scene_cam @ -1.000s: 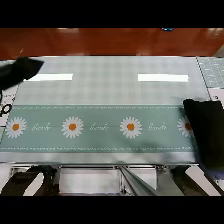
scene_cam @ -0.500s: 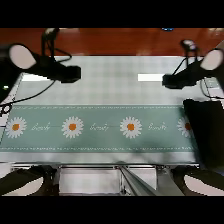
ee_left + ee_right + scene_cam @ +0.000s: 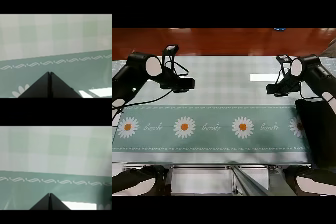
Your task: Fold the shirts.
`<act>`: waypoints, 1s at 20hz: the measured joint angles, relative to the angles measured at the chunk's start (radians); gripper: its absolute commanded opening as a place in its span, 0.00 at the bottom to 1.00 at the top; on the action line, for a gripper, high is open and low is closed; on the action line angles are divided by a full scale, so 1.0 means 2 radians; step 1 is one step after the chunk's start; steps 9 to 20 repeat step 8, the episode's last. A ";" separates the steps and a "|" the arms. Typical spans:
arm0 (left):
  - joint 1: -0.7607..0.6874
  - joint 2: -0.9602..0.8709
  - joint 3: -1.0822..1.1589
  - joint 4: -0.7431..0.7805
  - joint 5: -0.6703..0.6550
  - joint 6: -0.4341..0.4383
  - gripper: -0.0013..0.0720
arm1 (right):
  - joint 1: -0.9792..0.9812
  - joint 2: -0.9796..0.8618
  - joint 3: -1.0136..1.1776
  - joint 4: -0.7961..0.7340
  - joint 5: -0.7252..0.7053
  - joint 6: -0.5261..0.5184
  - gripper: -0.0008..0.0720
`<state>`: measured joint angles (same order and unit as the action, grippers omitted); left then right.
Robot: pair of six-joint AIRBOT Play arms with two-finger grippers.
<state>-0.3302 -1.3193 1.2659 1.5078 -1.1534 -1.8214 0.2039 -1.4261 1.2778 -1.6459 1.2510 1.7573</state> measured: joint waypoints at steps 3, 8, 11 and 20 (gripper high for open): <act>0.000 -0.001 -0.001 0.004 -0.002 -0.002 0.04 | 0.001 -0.001 0.000 -0.004 -0.001 0.003 0.05; 0.000 -0.001 -0.001 0.005 -0.003 -0.002 0.04 | 0.002 -0.002 0.000 -0.005 -0.001 0.005 0.05; 0.000 -0.001 -0.001 0.005 -0.003 -0.002 0.04 | 0.002 -0.002 0.000 -0.005 -0.001 0.005 0.05; 0.000 -0.001 -0.001 0.005 -0.003 -0.002 0.04 | 0.002 -0.002 0.000 -0.005 -0.001 0.005 0.05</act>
